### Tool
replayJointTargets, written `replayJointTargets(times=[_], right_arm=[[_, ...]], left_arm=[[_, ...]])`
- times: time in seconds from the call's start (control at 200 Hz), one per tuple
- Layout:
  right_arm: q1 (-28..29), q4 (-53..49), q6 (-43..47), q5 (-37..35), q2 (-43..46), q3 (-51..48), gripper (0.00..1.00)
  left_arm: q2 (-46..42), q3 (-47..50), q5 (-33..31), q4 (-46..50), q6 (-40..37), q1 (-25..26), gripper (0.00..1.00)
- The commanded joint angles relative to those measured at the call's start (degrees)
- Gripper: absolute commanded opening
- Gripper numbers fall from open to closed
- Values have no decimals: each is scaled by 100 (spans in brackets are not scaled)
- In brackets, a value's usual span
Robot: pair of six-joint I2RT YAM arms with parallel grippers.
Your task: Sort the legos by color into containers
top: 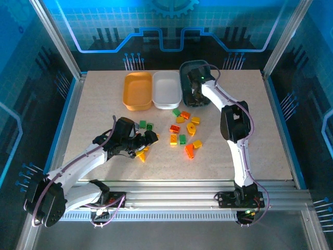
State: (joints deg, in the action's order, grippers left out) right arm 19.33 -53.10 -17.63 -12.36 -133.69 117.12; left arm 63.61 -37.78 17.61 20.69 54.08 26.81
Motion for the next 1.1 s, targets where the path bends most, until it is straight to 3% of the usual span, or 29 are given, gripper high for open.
replayJointTargets(times=[0.0,0.32,0.51,0.64,0.78,0.946,1.091], right_arm=[[-28,74,180,-137,563,-123,64],[35,-586,242,-15,74,1416,65],[-45,-68,84,-415,699,556,66],[-584,239,-167,-355,1063,-122,68],[-1034,307,-22,311,901,-318,69],[-1098,264,21,165,523,-186,68],[-1139,221,64,445,190,117,67]], left_arm=[[14,-69,-55,73,46,61,99],[60,-309,-107,238,-83,70,99],[-93,-126,-167,256,-46,72,99],[-129,-212,-249,474,-226,64,99],[-151,-300,-311,599,-355,69,99],[-61,-323,-243,577,-319,70,99],[-107,-288,-244,628,-302,66,99]])
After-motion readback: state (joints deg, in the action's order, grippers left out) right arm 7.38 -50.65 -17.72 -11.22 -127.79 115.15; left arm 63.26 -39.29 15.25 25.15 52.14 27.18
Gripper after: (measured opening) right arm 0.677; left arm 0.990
